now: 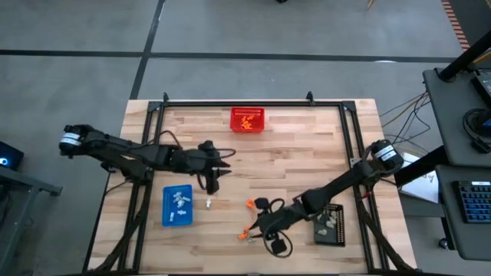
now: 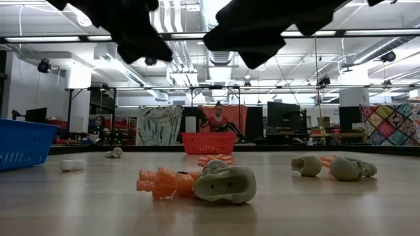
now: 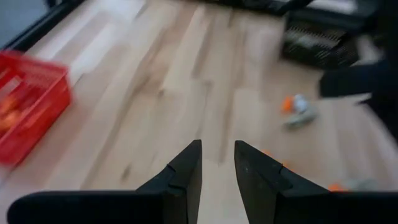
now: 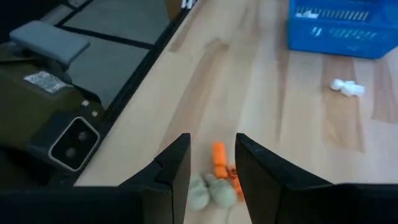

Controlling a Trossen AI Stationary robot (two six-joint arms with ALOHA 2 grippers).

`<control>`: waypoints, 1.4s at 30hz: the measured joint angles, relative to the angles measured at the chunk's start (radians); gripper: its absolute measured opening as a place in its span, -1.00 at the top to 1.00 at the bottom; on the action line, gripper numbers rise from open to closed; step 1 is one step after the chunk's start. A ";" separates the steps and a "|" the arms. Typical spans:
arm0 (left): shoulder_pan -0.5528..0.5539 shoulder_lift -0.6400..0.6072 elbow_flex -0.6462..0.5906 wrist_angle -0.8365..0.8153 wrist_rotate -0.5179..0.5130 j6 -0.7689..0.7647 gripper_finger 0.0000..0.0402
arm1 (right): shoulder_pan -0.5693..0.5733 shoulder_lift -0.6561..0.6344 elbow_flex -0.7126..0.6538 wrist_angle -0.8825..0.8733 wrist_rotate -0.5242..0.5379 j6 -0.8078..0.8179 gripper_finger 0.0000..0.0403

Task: Sort Halloween decoration
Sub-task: Put the gray skull toy into the black bin

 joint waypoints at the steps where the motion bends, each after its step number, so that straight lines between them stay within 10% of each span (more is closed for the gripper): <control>1: -0.022 0.000 -0.002 0.026 -0.013 -0.007 0.62 | 0.008 0.009 0.009 -0.004 0.008 0.001 0.43; 27: -0.230 0.024 -0.005 0.237 -0.147 -0.004 0.62 | 0.078 0.130 0.151 -0.291 0.166 0.064 0.43; 42: -0.228 0.037 -0.006 0.235 -0.150 0.003 0.62 | 0.088 0.142 0.150 -0.271 0.167 0.110 0.03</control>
